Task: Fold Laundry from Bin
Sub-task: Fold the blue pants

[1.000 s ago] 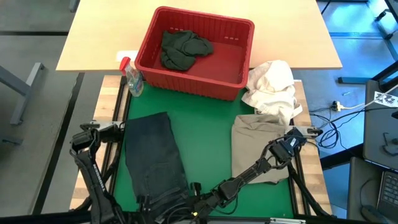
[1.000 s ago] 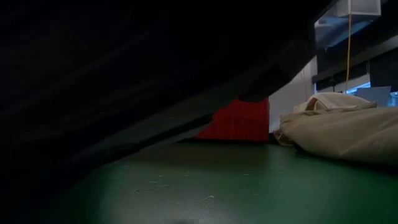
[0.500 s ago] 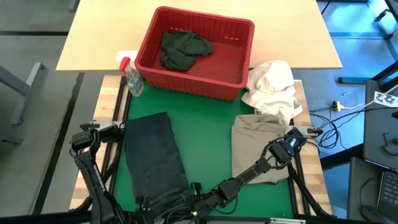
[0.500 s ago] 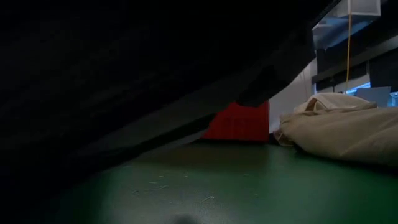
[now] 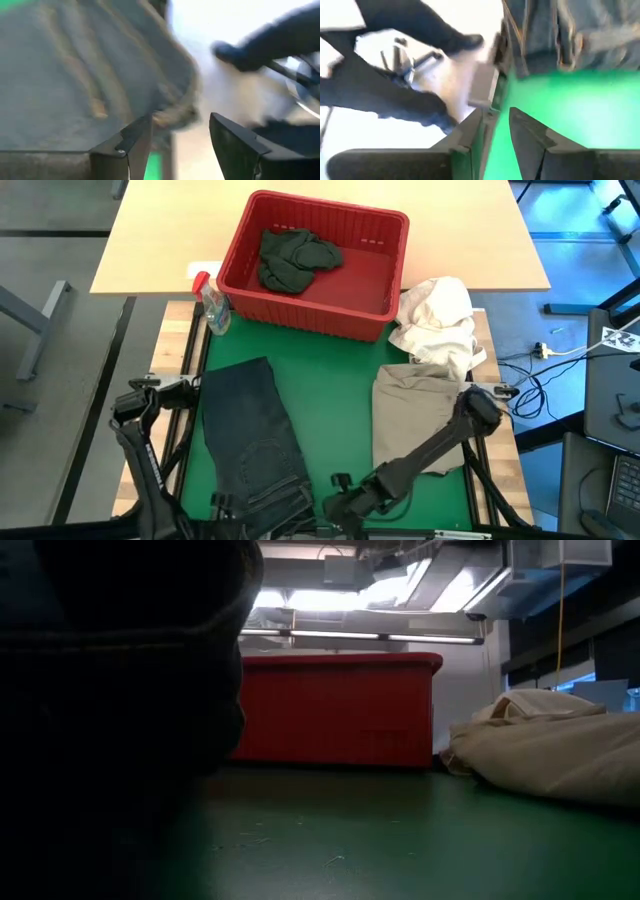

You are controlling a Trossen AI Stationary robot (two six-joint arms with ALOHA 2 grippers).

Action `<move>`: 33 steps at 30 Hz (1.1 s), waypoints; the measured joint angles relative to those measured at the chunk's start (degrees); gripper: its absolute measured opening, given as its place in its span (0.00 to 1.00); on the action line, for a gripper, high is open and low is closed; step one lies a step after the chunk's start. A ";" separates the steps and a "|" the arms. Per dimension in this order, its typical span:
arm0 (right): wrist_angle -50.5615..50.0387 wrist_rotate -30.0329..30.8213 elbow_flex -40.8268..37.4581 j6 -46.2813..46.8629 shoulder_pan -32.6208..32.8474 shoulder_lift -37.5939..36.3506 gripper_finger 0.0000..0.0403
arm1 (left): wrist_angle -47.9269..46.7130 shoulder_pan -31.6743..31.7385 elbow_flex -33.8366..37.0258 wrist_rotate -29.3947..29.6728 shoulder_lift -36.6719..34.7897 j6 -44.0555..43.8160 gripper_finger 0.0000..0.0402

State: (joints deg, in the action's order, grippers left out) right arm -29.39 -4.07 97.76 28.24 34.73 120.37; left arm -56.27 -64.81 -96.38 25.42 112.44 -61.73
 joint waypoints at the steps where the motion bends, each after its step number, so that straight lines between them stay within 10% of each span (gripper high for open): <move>1: 0.65 0.99 0.00 0.17 -0.01 -1.02 0.24 | -0.94 -0.48 0.19 3.30 0.00 -1.09 0.47; 8: 27.50 23.86 0.17 -8.65 -1.29 2.34 0.24 | 0.84 -2.19 8.76 22.93 -0.09 -14.77 0.44; 13: 45.74 19.25 0.11 -9.19 -3.94 11.36 0.24 | 17.97 -1.44 18.21 24.91 -0.09 -19.47 0.44; 20: 43.95 14.08 0.05 -7.95 -5.27 18.91 0.24 | 43.92 -0.77 31.19 15.38 -0.07 -13.45 0.44; 33: 32.86 10.69 -0.20 -17.48 -7.91 13.68 0.24 | 36.03 0.53 33.90 12.29 -9.66 -8.82 0.44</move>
State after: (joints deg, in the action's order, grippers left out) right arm 3.48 6.61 97.56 10.76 26.83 134.05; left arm -20.24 -64.28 -62.48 37.71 102.78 -70.55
